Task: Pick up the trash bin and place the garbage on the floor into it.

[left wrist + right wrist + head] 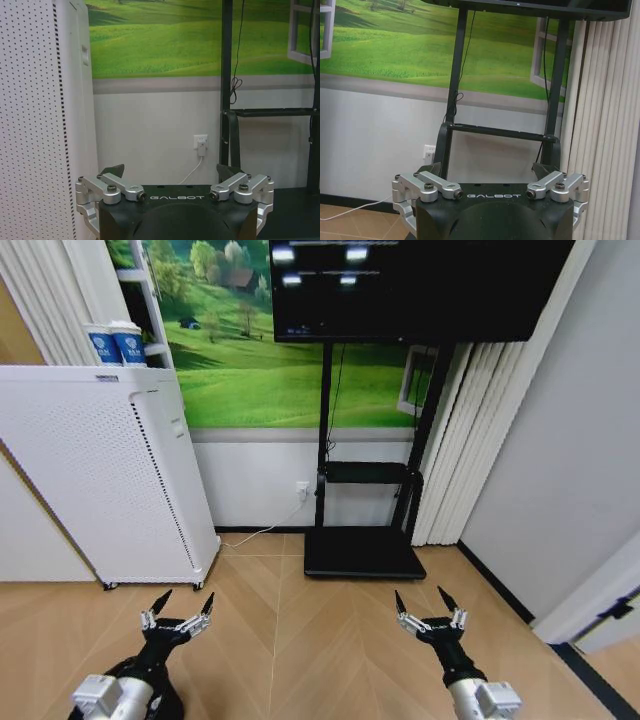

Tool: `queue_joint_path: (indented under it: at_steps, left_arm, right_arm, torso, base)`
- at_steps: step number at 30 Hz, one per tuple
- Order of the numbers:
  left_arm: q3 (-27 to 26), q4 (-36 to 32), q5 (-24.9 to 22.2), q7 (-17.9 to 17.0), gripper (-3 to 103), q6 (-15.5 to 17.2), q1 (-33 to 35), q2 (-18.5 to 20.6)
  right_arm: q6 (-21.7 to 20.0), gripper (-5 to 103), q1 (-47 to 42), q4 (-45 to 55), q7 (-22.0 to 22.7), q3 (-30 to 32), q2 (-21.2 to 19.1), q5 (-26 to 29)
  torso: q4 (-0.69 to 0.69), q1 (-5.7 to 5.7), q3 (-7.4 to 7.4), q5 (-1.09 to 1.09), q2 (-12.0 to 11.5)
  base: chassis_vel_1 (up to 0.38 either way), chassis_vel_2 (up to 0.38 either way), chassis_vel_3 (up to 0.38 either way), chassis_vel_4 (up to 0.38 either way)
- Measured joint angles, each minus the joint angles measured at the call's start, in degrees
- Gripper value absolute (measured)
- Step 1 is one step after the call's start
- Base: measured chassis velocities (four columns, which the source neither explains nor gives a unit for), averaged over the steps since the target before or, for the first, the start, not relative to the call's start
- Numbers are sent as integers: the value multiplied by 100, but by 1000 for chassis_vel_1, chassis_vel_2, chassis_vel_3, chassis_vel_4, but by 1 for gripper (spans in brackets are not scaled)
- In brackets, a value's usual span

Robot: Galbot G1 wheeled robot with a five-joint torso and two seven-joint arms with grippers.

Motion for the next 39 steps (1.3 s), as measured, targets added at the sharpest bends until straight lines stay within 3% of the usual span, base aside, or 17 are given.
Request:
queue_joint_path:
  at_steps: [39]
  left_arm:
    - [0, 0, 0, 0, 100, 0, 0, 0]
  right_arm:
    - [0, 100, 0, 0, 0, 0, 0, 0]
  torso:
    - [0, 319, 614, 0, 933]
  base:
    - [0, 0, 0, 0]
